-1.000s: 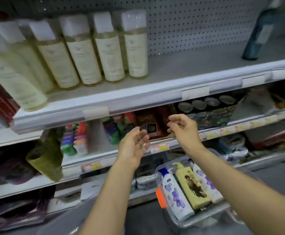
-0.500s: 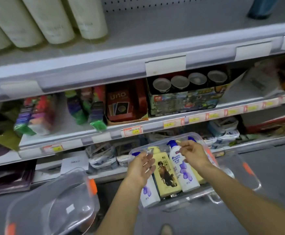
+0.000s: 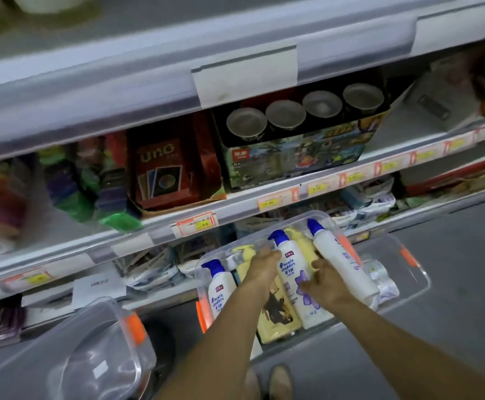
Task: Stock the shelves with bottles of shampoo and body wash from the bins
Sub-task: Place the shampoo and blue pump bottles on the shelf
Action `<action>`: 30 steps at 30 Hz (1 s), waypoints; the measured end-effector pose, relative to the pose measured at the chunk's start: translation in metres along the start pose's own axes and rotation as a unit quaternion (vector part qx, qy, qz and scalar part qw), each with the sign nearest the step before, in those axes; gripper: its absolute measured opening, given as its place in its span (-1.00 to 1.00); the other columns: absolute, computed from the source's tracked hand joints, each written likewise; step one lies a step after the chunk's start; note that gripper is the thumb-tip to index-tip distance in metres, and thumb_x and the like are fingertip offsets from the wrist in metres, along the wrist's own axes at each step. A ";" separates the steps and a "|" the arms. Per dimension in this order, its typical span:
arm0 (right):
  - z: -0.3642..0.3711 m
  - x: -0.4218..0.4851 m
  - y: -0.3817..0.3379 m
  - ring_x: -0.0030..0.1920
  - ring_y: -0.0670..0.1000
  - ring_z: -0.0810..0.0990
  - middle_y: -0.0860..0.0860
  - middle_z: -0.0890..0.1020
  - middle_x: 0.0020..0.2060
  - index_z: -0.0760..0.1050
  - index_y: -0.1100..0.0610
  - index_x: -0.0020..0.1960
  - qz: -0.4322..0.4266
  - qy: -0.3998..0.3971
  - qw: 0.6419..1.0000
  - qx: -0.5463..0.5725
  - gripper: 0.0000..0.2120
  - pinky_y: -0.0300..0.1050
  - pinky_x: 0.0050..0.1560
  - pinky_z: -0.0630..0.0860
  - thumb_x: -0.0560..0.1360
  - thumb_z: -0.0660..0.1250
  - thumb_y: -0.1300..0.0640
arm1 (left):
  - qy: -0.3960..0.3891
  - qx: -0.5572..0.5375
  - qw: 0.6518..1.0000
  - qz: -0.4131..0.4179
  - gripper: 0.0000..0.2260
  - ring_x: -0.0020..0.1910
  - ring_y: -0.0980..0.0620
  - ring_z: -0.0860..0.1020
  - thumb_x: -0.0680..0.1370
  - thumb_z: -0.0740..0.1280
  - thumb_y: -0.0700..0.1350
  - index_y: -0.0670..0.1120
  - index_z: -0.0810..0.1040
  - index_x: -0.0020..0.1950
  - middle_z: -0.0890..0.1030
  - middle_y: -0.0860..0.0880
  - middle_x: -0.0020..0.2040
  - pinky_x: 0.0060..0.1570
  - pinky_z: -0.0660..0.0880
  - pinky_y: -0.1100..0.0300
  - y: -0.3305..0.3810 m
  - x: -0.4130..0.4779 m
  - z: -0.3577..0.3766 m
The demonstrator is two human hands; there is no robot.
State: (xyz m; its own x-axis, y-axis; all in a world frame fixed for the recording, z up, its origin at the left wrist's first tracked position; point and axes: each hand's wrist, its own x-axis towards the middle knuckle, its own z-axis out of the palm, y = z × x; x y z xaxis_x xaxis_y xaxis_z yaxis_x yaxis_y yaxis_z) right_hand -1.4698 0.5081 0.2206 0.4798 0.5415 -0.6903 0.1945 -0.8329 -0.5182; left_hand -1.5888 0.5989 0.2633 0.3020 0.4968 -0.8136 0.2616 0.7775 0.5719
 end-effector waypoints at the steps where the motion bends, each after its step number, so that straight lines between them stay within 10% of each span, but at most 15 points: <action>1: 0.001 0.001 0.001 -0.35 0.09 0.62 0.19 0.63 -0.07 0.29 0.15 0.24 -0.001 0.001 1.000 -0.010 -0.43 -0.16 -0.46 0.49 0.36 0.52 0.21 | 0.008 0.047 0.999 0.012 -0.63 -0.02 0.07 0.53 0.67 0.22 -0.12 -0.06 0.34 0.49 0.54 -0.08 0.25 0.01 0.43 0.17 0.002 0.006 0.004; 6: 0.001 -0.002 -0.005 0.04 0.12 0.54 0.10 0.56 0.01 0.39 0.13 0.01 -0.038 0.045 0.987 -0.148 -0.61 -0.07 -0.02 0.54 0.35 0.48 -0.01 | 0.036 0.203 0.978 0.035 -0.58 0.08 -0.08 0.58 0.63 0.28 0.00 -0.11 0.34 0.44 0.55 -0.14 0.25 0.06 0.53 0.07 0.009 0.047 0.020; 12: 0.003 -0.005 -0.009 0.24 0.14 0.36 0.12 0.39 0.19 0.35 0.15 0.27 -0.051 0.048 0.974 -0.213 -0.45 -0.04 0.19 0.40 0.42 0.44 -0.07 | 0.071 0.226 0.971 0.002 -0.47 0.08 -0.24 0.62 0.52 0.35 0.16 -0.20 0.47 0.32 0.64 -0.25 0.10 0.03 0.56 0.01 0.012 0.102 0.020; 21: -0.006 -0.014 -0.007 -0.37 -0.13 0.55 -0.04 0.56 -0.21 0.33 0.10 0.06 -0.036 0.032 0.999 -0.012 -0.64 -0.34 -0.49 0.39 0.47 0.46 0.00 | 0.006 0.117 0.992 0.045 -0.69 -0.12 0.09 0.59 0.58 0.39 0.05 -0.06 0.50 0.25 0.65 -0.04 0.03 -0.27 0.45 0.24 0.012 0.057 0.025; 26: -0.022 -0.028 0.000 -0.05 -0.02 0.66 -0.01 0.66 -0.03 0.41 0.06 0.10 -0.049 0.004 0.993 0.110 -0.62 -0.03 0.00 0.62 0.41 0.53 0.07 | -0.033 0.097 0.991 0.087 -0.70 -0.10 0.07 0.63 0.54 0.45 -0.01 -0.09 0.53 0.20 0.67 -0.07 0.05 -0.24 0.52 0.24 0.017 0.024 0.035; 30: -0.047 -0.047 -0.005 -0.08 -0.01 0.70 0.02 0.71 -0.07 0.50 0.13 0.12 -0.085 -0.005 0.976 0.199 -0.66 -0.08 -0.07 0.64 0.41 0.54 0.19 | -0.051 0.081 0.987 0.130 -0.81 -0.13 0.07 0.65 0.56 0.43 -0.05 -0.05 0.54 0.13 0.67 -0.05 0.03 -0.22 0.59 0.22 0.036 -0.006 0.046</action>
State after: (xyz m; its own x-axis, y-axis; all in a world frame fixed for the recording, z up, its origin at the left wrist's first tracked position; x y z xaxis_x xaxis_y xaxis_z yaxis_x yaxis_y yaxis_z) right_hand -1.4533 0.4813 0.2797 0.4604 0.6715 -0.5806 -0.0775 -0.6211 -0.7799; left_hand -1.5394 0.6059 0.2933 0.4661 0.6244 -0.6268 0.3035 0.5526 0.7762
